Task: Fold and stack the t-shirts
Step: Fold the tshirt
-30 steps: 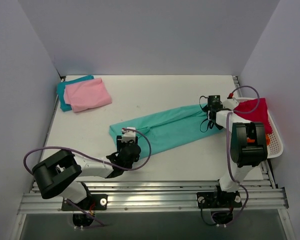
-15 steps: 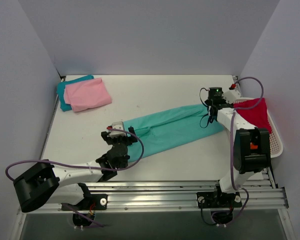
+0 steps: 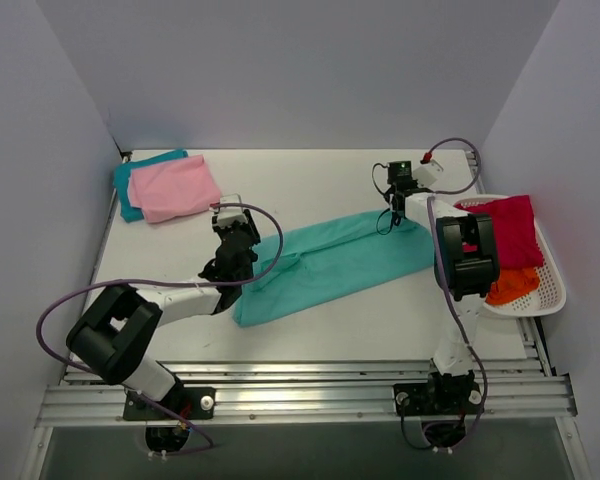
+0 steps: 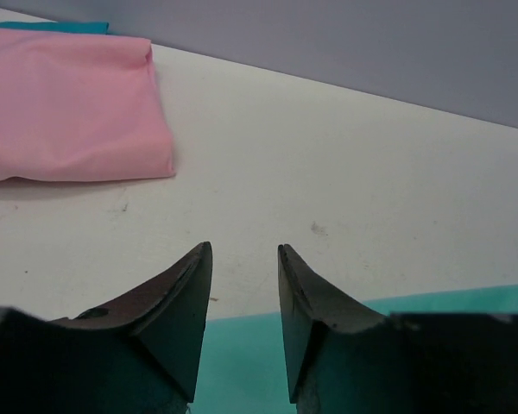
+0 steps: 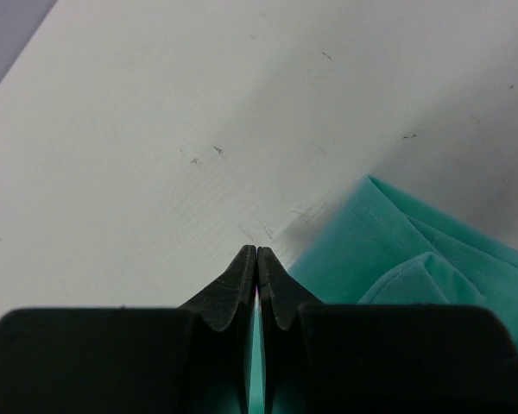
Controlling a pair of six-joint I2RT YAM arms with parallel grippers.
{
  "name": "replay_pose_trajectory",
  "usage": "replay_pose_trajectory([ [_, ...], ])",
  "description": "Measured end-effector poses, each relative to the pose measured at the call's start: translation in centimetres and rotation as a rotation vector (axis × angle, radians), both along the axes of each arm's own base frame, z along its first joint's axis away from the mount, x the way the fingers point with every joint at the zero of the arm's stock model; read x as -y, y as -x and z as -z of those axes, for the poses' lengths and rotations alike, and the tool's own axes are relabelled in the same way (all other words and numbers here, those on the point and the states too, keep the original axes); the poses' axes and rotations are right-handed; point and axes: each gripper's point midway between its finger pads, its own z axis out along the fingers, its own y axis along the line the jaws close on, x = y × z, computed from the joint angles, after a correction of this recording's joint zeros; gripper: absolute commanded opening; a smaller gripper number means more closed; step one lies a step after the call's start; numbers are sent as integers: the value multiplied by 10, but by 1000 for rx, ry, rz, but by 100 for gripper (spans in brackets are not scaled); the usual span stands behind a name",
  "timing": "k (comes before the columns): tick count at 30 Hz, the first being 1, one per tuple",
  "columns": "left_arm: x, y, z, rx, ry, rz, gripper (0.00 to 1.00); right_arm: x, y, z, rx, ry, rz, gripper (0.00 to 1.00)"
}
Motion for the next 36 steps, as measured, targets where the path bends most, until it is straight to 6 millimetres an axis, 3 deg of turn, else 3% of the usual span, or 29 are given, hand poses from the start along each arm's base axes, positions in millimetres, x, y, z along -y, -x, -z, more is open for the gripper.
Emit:
replay_pose_trajectory([
  [3, 4, -10, 8, -16, 1, 27, 40, -2, 3, 15, -38, -2, -10, 0],
  [8, 14, -14, 27, -59, 1, 78, 38, -1, 13, 19, -51, -2, -11, 0],
  [14, 18, -17, 35, -76, 19, 109, 38, 3, 69, 34, -135, 14, -5, 0],
  [22, 33, -26, 46, -103, 33, 162, 38, -8, 139, 26, -153, 19, 12, 0],
  [25, 40, -31, 43, -98, 43, 178, 36, -20, 156, 16, -143, 37, -5, 0],
  [31, 51, -33, 47, -110, 65, 227, 26, -58, 170, -38, -18, 46, -64, 2],
  [33, 56, -32, 52, -122, 71, 249, 23, -57, 171, -52, 21, 46, -54, 1],
  [36, 63, -29, 67, -160, 78, 285, 20, -52, 171, -57, 35, 61, -30, 1],
])
